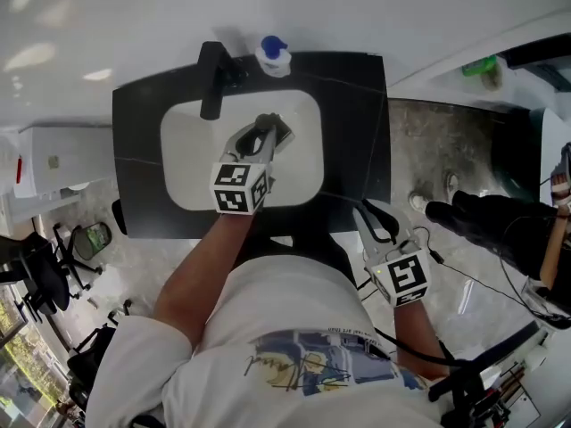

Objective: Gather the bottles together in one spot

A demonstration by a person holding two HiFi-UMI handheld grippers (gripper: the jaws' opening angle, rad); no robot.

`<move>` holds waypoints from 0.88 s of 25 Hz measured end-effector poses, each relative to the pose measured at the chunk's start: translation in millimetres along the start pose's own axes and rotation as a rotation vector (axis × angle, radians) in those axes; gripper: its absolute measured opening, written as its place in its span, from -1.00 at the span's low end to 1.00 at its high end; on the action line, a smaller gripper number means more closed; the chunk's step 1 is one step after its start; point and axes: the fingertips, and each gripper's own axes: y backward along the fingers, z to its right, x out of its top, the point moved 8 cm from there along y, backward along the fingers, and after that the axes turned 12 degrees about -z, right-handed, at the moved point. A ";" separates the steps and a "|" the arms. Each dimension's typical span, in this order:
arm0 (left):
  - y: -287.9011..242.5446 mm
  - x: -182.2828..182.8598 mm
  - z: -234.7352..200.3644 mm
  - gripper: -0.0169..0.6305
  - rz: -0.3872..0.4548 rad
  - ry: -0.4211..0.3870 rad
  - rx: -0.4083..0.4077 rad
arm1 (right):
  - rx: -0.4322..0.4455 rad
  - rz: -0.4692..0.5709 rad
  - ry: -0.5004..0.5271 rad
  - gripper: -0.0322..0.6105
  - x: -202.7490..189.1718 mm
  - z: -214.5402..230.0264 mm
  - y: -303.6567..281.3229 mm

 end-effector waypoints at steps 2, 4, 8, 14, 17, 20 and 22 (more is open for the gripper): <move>-4.7 12.8 9.7 -0.70 0.010 -0.027 -0.010 | -0.003 0.004 -0.009 -0.71 -3.6 4.6 0.4; -11.5 24.8 17.8 -0.70 0.018 -0.051 -0.016 | -0.003 0.011 -0.016 -0.71 -4.7 8.4 0.9; -28.3 46.6 31.5 -0.70 0.034 -0.069 -0.011 | -0.009 0.012 -0.031 -0.71 -11.7 20.4 4.5; -56.9 80.8 48.1 -0.70 0.064 -0.100 0.017 | -0.020 0.001 -0.057 -0.71 -27.5 39.5 10.5; -72.8 96.1 51.4 -0.70 0.073 -0.115 0.041 | -0.021 0.018 -0.067 -0.71 -28.7 46.8 13.1; -90.0 107.5 51.7 -0.70 0.082 -0.132 0.072 | -0.023 0.003 -0.085 -0.71 -37.8 54.1 15.3; -101.4 112.1 49.0 -0.70 0.087 -0.146 0.104 | -0.029 -0.010 -0.096 -0.71 -45.8 59.8 17.2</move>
